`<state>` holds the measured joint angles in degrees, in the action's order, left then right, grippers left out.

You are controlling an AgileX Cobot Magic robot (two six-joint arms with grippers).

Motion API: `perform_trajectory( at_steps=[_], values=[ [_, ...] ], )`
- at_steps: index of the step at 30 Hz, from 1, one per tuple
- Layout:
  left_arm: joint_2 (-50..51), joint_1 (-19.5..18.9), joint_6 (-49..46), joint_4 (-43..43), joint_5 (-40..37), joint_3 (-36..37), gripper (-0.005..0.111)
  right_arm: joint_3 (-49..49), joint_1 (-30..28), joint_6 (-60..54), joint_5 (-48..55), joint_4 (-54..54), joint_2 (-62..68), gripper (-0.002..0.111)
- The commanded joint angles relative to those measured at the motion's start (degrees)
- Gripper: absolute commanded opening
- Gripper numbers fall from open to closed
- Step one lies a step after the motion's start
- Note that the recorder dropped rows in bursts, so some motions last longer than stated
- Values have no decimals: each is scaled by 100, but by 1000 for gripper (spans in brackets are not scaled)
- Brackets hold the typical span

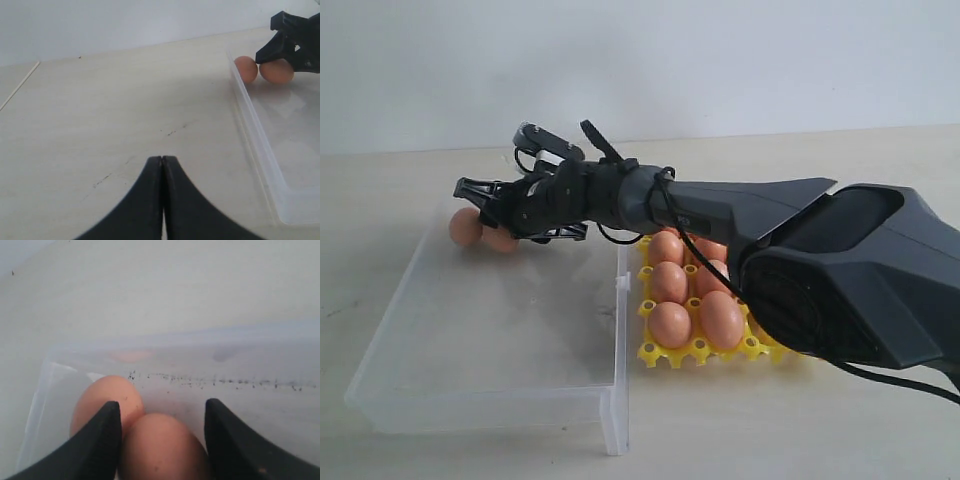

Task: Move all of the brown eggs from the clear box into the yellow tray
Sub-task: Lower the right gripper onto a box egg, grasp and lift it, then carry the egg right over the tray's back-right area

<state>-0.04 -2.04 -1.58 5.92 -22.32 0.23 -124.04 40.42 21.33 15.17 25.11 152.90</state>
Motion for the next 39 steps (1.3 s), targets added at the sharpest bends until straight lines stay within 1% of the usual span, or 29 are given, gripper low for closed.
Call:
perform_trajectory(
  at_steps=[1,6,11,14,16,21,23,25,28,29,30,31,32,33,34,36,37,38,39],
  values=[
    [4,34,29,-14,52,-23,0,-32,60,-62,375,-22,39,0],
    [4,34,29,-14,52,-23,0,-32,60,-71,564,-239,-216,0],
    [4,34,29,-14,52,-23,0,-32,60,-71,667,-743,-664,0],
    [4,34,29,-14,52,-23,0,-32,60,-97,815,-1239,-1046,0],
    [4,34,29,-14,52,-23,0,-32,60,-351,1016,-1475,-1294,0],
    [4,34,29,-14,52,-23,0,-32,60,-707,1699,-2368,-1890,0],
    [4,34,29,-14,52,-23,0,135,60,-746,1833,-2696,-2126,0],
    [4,34,29,-14,52,-23,0,530,60,-745,1658,-3051,-2485,0],
    [4,34,29,-14,52,-23,0,1527,60,-745,946,-3434,-3090,0],
    [4,34,29,-14,52,-23,0,2402,48,-745,306,-3497,-3561,0],
    [4,34,29,-14,52,-23,0,2866,48,-745,-37,-3497,-3801,0],
    [4,34,29,-14,52,-23,0,3799,48,-745,-714,-3497,-4232,0],
    [4,34,29,-14,52,-23,0,4256,48,-745,-999,-3448,-4477,0],
    [4,34,29,-14,52,-23,0,5067,48,-745,-1452,-3433,-4975,0],
    [4,34,29,-14,52,-23,0,5502,39,-745,-1649,-3433,-5225,0],
    [4,34,29,-14,52,-23,0,7008,-116,-774,-2435,-3106,-6098,0],
    [4,34,29,-14,52,-23,0,7413,-144,-944,-2671,-2875,-6401,0],
    [4,34,29,-14,52,-23,0,8068,-229,-1404,-3011,-2268,-6805,0],
    [4,34,29,-14,52,-23,0,8436,-272,-1855,-3149,-1736,-6992,0]
  ],
)
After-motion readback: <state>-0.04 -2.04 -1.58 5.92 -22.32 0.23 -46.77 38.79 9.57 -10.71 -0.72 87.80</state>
